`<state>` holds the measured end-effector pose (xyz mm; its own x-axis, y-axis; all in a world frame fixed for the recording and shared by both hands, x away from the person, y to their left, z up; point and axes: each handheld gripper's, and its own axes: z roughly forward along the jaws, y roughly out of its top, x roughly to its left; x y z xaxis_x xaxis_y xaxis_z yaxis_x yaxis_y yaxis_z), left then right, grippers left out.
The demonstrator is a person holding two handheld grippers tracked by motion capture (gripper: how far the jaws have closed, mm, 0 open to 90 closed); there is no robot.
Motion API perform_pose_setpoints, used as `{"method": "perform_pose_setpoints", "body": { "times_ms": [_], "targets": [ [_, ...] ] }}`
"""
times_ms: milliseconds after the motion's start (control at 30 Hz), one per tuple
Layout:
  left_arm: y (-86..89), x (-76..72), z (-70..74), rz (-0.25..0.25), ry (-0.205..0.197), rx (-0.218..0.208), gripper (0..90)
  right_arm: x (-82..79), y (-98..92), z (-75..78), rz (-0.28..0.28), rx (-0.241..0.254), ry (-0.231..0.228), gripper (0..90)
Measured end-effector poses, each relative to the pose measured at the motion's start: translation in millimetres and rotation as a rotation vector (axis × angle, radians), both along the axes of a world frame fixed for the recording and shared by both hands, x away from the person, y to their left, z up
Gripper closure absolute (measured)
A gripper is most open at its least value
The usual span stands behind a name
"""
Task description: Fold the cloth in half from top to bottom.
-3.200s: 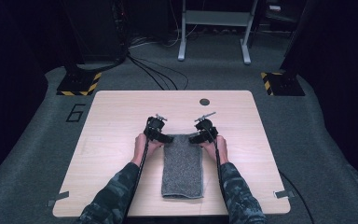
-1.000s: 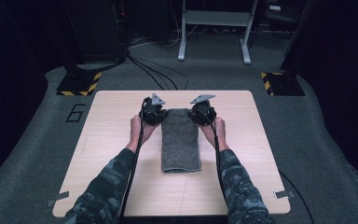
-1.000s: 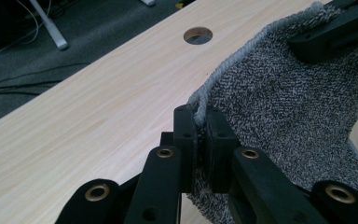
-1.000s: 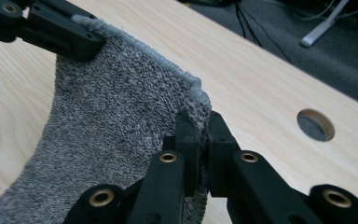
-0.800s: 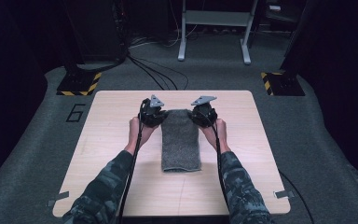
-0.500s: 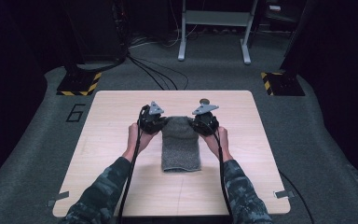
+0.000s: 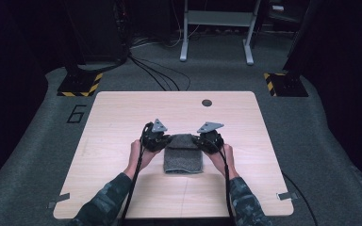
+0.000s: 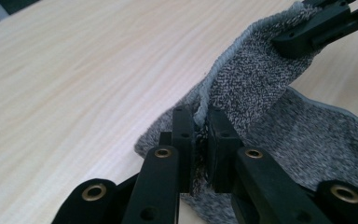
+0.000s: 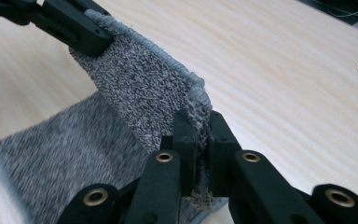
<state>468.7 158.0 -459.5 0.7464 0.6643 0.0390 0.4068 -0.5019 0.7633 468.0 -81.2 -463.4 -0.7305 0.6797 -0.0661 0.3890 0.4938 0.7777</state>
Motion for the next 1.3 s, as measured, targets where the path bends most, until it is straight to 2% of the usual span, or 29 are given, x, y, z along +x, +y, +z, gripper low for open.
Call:
{"method": "perform_pose_setpoints", "body": {
  "times_ms": [167, 233, 333, 467, 567, 700, 800, 867, 933, 1000, 1033, 1100, 1167, 1200, 1233, 1267, 1300],
  "targets": [
    [-4.7, -9.2, -12.8, -0.021, 0.036, 0.01, 81.5, -12.5, -3.4, -12.1, -0.005, -0.013, 0.03, 83.2],
    [-4.3, -12.9, -17.3, -0.035, 0.057, 0.001, 80.6, -18.0, -6.3, -16.7, -0.003, -0.009, 0.043, 82.1],
    [-4.3, -17.4, -22.1, -0.035, 0.064, -0.007, 79.6, -22.6, -10.0, -21.6, -0.002, -0.007, 0.059, 80.2],
    [-3.2, -21.9, -23.6, -0.037, 0.077, -0.019, 78.2, -29.2, -11.7, -21.8, -0.01, -0.011, 0.077, 77.3],
    [-0.7, -25.0, -23.0, -0.041, 0.077, -0.019, 75.6, -31.9, -13.6, -19.8, -0.001, -0.018, 0.064, 75.3],
    [5.1, -33.4, -23.5, -0.057, 0.11, -0.022, 68.4, -43.1, -18.2, -14.1, -0.006, -0.014, 0.084, 69.5],
    [9.2, -41.5, -23.9, -0.062, 0.133, -0.028, 58.0, -51.1, -23.3, -12.1, 0.002, -0.009, 0.079, 64.9],
    [13.4, -47.4, -22.9, -0.061, 0.149, -0.041, 49.4, -58.1, -28.1, -10.8, -0.008, 0.0, 0.098, 60.7],
    [19.0, -53.5, -19.2, -0.057, 0.154, -0.058, 43.9, -62.3, -32.8, -9.8, -0.003, 0.008, 0.102, 55.1],
    [24.6, -58.2, -14.6, -0.044, 0.139, -0.082, 39.1, -67.1, -38.5, -6.8, -0.007, 0.031, 0.111, 49.6],
    [27.4, -58.7, -11.7, -0.036, 0.131, -0.083, 36.4, -67.6, -41.5, -5.0, -0.013, 0.038, 0.11, 44.2],
    [30.6, -55.4, -7.3, -0.011, 0.126, -0.106, 32.9, -66.1, -45.5, -1.1, -0.018, 0.06, 0.118, 40.1],
    [30.6, -46.0, -4.4, 0.019, 0.109, -0.102, 29.7, -60.6, -45.6, 2.1, -0.037, 0.07, 0.113, 34.7],
    [30.6, -46.0, -4.4, 0.019, 0.109, -0.102, 28.5, -56.3, -44.2, 2.8, -0.046, 0.065, 0.12, 33.7],
    [25.7, -33.9, -5.2, 0.044, 0.117, -0.084, 27.2, -49.9, -39.8, 1.6, -0.063, 0.064, 0.129, 31.4],
    [21.5, -28.5, -7.7, 0.065, 0.111, -0.06, 25.6, -45.3, -36.4, 0.0, -0.067, 0.058, 0.132, 28.8],
    [17.9, -24.2, -11.2, 0.067, 0.126, -0.053, 24.2, -39.8, -30.3, -3.3, -0.072, 0.037, 0.144, 26.6]
  ]
}}
